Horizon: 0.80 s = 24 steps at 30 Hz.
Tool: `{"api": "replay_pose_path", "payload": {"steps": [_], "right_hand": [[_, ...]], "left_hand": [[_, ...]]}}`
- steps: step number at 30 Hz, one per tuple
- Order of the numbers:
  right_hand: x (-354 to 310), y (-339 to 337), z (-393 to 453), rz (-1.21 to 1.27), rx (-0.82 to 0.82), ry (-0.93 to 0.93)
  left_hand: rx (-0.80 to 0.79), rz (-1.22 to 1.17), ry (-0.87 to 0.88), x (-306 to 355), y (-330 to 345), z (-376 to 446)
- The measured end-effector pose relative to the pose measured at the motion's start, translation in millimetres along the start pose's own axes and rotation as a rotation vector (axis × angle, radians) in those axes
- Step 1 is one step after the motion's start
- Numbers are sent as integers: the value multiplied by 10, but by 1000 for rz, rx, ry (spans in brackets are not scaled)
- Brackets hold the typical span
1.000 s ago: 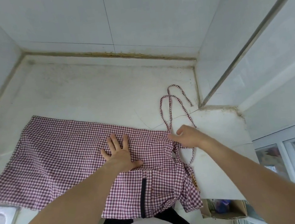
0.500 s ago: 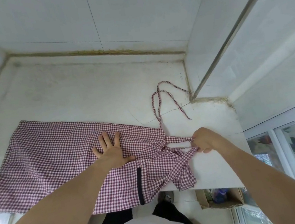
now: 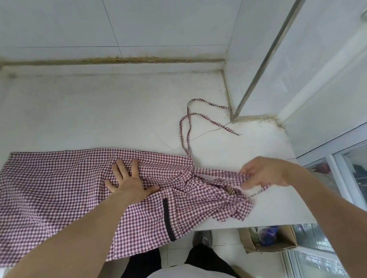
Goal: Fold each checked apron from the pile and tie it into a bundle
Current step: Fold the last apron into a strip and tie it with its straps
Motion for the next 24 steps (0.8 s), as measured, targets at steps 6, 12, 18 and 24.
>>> {"api": "replay_pose_path", "payload": {"steps": [6, 12, 18, 24], "right_hand": [[-174, -350, -166, 6, 1054, -402], [138, -28, 166, 1109, 398, -25], [215, -226, -125, 569, 54, 49], [86, -622, -169, -156, 792, -202]], "left_hand": [[22, -33, 8, -23, 27, 0], [32, -51, 22, -37, 47, 16], [29, -70, 24, -109, 44, 28], [39, -74, 1, -101, 48, 53]]}}
Point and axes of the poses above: each hand's wrist, its own z-axis towards the middle knuckle, its own y-axis out of the palm, x = y × z, the point moved 5 cm from there along z, towards the middle knuckle, and after that the axes turned 10 degrees about z, right-handed, at the moved point
